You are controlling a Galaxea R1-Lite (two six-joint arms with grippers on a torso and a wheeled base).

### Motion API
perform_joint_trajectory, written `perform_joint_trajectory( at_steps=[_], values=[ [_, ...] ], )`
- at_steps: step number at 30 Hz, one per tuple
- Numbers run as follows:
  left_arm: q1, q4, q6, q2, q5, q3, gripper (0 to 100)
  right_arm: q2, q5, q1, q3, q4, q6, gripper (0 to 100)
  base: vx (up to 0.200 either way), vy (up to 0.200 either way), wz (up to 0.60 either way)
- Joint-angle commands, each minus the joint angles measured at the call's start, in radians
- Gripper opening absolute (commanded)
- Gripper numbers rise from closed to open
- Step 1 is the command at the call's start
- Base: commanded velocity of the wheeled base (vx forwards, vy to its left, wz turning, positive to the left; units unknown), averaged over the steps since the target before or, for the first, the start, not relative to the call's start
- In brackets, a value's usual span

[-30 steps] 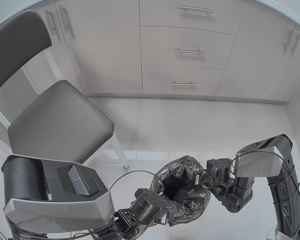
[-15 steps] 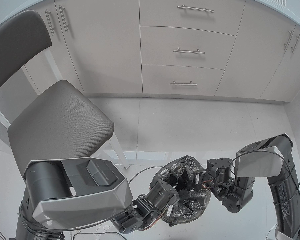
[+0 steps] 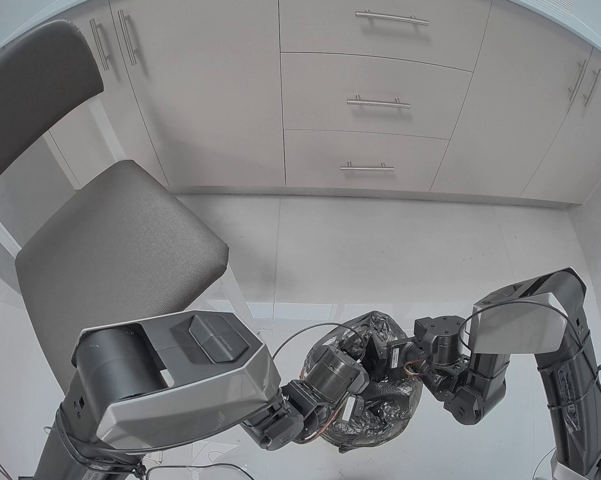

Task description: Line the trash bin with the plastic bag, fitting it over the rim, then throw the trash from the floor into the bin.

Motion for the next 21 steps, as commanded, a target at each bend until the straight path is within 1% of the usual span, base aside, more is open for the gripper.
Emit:
perform_joint_trajectory(
  at_steps=[1, 5, 18, 21],
  values=[
    [0.001, 0.034, 0.0, 0.022, 0.001, -0.019, 100, 0.002, 0.0, 0.001, -0.001, -0.018, 0.0, 100, 0.0, 0.0, 0.0],
    [0.001, 0.068, 0.04, 0.027, 0.007, -0.024, 100, 0.002, 0.0, 0.001, -0.003, -0.018, 0.0, 100, 0.0, 0.0, 0.0],
    [-0.008, 0.106, 0.044, 0.018, 0.01, -0.01, 100, 0.002, 0.0, 0.001, -0.003, -0.018, 0.0, 100, 0.0, 0.0, 0.0],
    [-0.014, 0.18, 0.043, 0.01, 0.016, -0.022, 100, 0.001, 0.0, 0.001, -0.003, -0.018, 0.001, 100, 0.0, 0.0, 0.0]
  ],
)
